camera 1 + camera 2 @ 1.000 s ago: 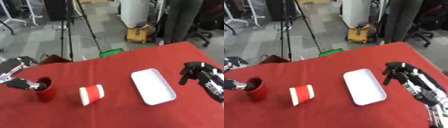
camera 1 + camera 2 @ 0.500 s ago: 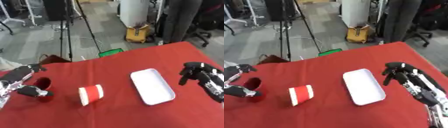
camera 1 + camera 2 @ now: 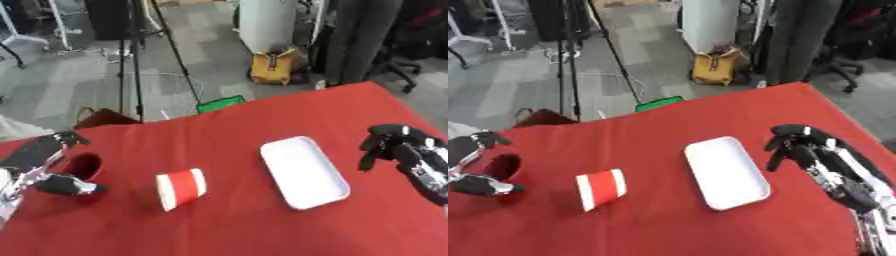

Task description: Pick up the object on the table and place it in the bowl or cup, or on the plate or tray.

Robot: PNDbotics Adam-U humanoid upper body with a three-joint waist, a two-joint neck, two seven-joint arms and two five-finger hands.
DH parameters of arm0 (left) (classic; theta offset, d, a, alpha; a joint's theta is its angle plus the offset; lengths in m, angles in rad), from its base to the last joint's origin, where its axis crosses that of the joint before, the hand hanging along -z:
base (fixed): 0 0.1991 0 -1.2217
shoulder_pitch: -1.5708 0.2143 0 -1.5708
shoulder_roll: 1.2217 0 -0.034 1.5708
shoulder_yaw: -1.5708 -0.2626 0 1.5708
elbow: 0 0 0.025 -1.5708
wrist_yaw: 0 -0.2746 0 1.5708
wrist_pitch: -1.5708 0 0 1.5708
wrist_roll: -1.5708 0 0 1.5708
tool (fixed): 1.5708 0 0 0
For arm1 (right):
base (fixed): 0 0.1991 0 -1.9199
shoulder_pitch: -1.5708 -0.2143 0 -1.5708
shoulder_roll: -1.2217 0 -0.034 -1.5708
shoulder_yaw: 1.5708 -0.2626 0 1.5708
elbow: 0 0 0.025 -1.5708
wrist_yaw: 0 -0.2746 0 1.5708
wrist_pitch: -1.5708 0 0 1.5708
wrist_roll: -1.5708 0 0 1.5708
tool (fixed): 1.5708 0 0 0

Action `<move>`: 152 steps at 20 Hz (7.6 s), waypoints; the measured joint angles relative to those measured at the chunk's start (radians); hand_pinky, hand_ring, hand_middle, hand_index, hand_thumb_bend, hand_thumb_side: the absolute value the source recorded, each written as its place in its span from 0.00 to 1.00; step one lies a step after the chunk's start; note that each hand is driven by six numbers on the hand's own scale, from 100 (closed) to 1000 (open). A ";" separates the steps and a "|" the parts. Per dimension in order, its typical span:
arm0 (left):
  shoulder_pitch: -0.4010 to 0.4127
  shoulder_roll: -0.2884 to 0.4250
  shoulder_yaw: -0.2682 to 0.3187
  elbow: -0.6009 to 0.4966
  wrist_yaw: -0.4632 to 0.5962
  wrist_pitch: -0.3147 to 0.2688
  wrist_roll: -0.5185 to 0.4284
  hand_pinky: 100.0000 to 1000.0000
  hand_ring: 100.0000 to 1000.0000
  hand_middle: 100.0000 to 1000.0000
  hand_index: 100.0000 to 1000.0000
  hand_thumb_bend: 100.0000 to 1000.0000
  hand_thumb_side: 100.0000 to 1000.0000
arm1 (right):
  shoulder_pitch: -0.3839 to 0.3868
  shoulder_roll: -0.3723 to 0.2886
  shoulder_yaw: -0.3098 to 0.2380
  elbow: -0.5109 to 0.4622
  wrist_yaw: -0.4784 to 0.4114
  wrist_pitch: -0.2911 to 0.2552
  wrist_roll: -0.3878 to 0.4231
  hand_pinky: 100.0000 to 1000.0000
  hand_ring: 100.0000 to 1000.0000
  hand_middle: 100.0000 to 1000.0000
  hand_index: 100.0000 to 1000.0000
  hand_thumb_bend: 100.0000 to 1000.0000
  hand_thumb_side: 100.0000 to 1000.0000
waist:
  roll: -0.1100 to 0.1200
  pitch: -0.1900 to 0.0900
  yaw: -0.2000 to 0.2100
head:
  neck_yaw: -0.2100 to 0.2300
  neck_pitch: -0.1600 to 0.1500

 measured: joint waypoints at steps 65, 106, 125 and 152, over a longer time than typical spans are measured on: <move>-0.240 -0.310 -0.276 -0.199 0.326 -0.194 -0.081 0.46 0.39 0.47 0.72 0.24 0.26 | -0.054 0.020 0.049 -0.002 -0.041 0.032 0.032 0.49 0.46 0.60 0.83 0.00 0.54 | 0.050 0.019 -0.242 | 0.054 -0.047; -0.239 -0.361 -0.184 0.005 -0.105 -0.187 0.336 0.70 0.72 0.76 0.84 0.92 0.64 | -0.062 0.027 0.060 -0.021 -0.051 0.041 0.041 0.49 0.46 0.60 0.83 0.00 0.54 | 0.068 0.037 -0.291 | 0.056 -0.070; -0.219 -0.329 -0.159 -0.022 -0.077 -0.183 0.261 0.74 0.72 0.74 0.83 0.85 0.73 | -0.061 0.027 0.054 -0.020 -0.052 0.036 0.036 0.49 0.46 0.60 0.83 0.00 0.54 | 0.056 0.038 -0.260 | 0.043 -0.070; 0.459 -0.136 0.105 -0.942 0.891 -0.067 0.035 0.67 0.54 0.58 0.79 0.69 0.75 | -0.018 0.000 0.008 -0.011 -0.045 0.017 0.017 0.49 0.46 0.60 0.84 0.00 0.56 | -0.002 0.021 0.025 | -0.027 -0.009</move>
